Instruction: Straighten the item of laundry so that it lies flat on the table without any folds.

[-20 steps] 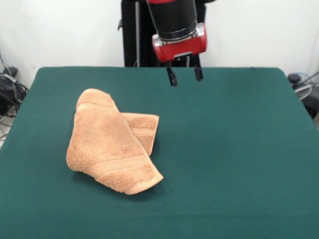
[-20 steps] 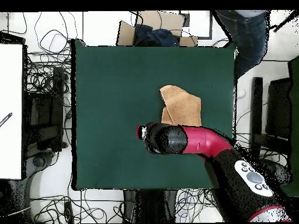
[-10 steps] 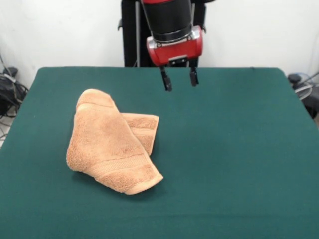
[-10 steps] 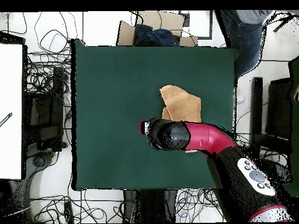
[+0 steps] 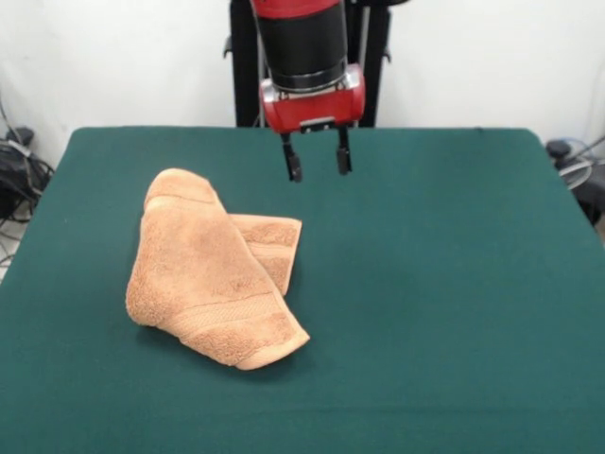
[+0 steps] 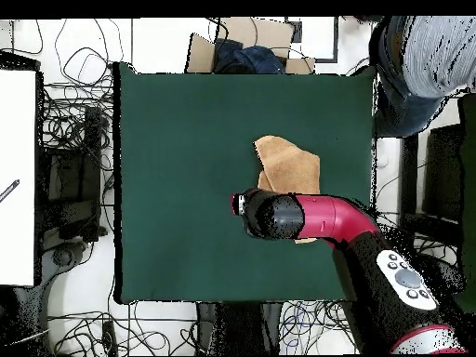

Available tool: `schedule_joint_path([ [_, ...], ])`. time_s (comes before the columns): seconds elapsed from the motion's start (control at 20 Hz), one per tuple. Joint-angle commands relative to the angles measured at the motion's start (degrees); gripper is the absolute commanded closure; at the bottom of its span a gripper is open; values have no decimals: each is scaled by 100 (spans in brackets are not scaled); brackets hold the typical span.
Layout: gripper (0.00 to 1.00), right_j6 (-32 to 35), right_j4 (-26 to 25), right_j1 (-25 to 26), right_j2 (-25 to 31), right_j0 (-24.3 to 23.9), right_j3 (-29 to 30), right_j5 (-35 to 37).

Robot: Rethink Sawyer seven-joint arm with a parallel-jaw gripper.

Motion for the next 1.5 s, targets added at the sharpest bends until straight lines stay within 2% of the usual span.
schedule_joint_path([
  [0.05, 0, 487, -596, 504, -526, 223, -167, -548],
  [0.5, 0, 742, -582, 750, -801, 358, -61, -980],
  [1.1, 0, 823, -438, 688, -1110, 543, -108, -1245],
  [1.3, 0, 919, -436, 793, -1243, 613, -59, -1502],
  [1.5, 0, 935, -436, 1135, -1323, 646, -106, -1868],
])
